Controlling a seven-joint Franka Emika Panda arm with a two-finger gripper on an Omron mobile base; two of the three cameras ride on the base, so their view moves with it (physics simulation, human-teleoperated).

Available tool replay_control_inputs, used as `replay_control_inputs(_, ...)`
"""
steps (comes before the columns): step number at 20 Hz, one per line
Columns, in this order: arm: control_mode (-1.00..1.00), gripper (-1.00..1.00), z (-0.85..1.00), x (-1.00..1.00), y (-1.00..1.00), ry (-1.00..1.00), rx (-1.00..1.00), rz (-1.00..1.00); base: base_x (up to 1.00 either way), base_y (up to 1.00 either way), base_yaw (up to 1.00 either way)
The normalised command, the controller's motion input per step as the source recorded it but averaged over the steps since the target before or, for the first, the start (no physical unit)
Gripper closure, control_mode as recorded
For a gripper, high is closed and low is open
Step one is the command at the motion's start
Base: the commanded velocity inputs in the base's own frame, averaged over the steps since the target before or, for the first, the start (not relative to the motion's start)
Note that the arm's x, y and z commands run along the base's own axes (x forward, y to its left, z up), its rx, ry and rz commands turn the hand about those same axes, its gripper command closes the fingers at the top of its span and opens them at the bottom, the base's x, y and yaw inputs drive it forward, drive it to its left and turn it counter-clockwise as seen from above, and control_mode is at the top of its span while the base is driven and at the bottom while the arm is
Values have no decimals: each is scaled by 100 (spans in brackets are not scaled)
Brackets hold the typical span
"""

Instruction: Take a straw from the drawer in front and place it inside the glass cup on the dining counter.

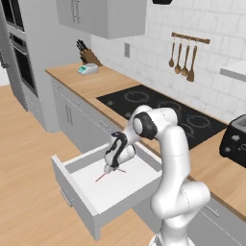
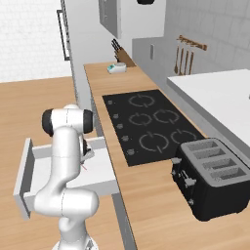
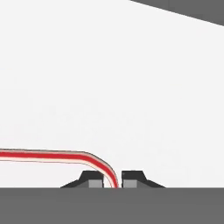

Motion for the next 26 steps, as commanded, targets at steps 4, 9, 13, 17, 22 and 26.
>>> replay_control_inputs(4,-100,100,-55,0,1,-2,-4,-1,0,0,0)
replay_control_inputs(9,-100,100,-55,1,0,0,-1,-3,0,0,0)
replay_control_inputs(13,-100,100,26,-8,10,-2,0,-3,0,0,0)
replay_control_inputs(17,-100,100,95,-22,32,-9,0,-5,0,0,0)
replay_control_inputs(22,-100,100,100,-28,26,-13,0,-9,0,0,0)
replay_control_inputs(26,-100,100,100,-34,8,-5,0,-11,0,0,0)
